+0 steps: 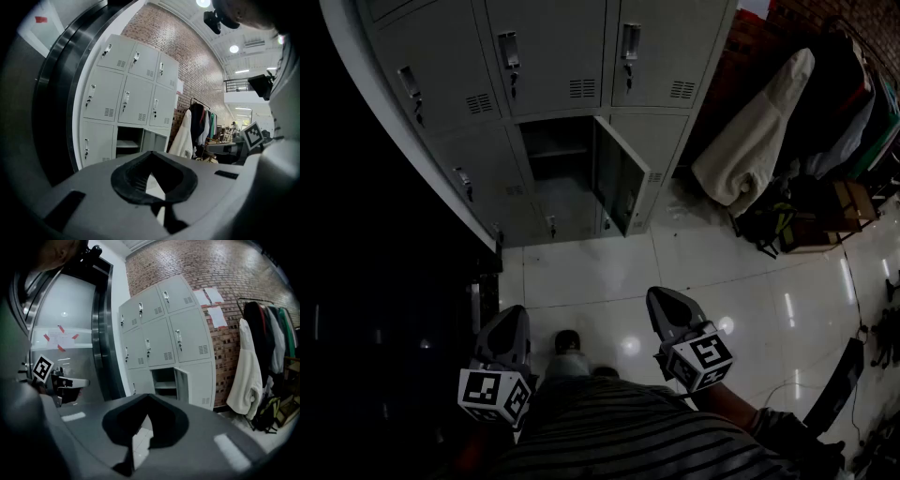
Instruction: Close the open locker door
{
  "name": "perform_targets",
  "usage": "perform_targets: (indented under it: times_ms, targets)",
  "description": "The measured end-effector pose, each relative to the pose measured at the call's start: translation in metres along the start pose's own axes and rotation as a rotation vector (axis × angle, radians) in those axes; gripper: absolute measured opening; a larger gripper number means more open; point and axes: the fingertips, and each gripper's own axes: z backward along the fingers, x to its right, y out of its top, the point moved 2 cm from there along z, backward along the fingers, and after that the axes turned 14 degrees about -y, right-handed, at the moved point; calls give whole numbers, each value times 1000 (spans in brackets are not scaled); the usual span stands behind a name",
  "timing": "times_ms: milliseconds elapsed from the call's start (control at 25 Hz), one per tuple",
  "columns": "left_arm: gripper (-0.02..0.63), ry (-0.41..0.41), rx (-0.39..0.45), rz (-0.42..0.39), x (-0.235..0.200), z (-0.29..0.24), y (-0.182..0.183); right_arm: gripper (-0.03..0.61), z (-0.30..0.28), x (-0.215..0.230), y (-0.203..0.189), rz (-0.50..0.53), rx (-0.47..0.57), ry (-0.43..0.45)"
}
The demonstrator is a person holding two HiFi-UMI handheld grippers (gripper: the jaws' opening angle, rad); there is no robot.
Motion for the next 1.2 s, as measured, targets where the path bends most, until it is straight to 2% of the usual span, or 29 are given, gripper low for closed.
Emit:
perform_targets:
  times_ms: [280, 360, 480, 720, 880, 1200]
  targets:
    - [5, -46, 7, -26, -54, -71, 3, 10, -100, 48, -12, 55, -18, -41]
    - [5, -66, -2, -23, -78, -104, 6, 79, -139, 64, -16, 61, -35, -61]
    - [5, -114, -34, -19, -111, -161, 16, 123, -202, 98, -31, 63, -77, -89]
    - [5, -204, -110, -33, -158, -248, 18, 216, -300, 154, -100, 163, -214, -85]
    - [5, -213, -170, -4, -176, -272, 1, 219, -334, 169, -124, 166, -268, -90]
    - [5, -201, -198, 65, -189, -275, -14, 219, -362, 151, -121, 297, -258, 36]
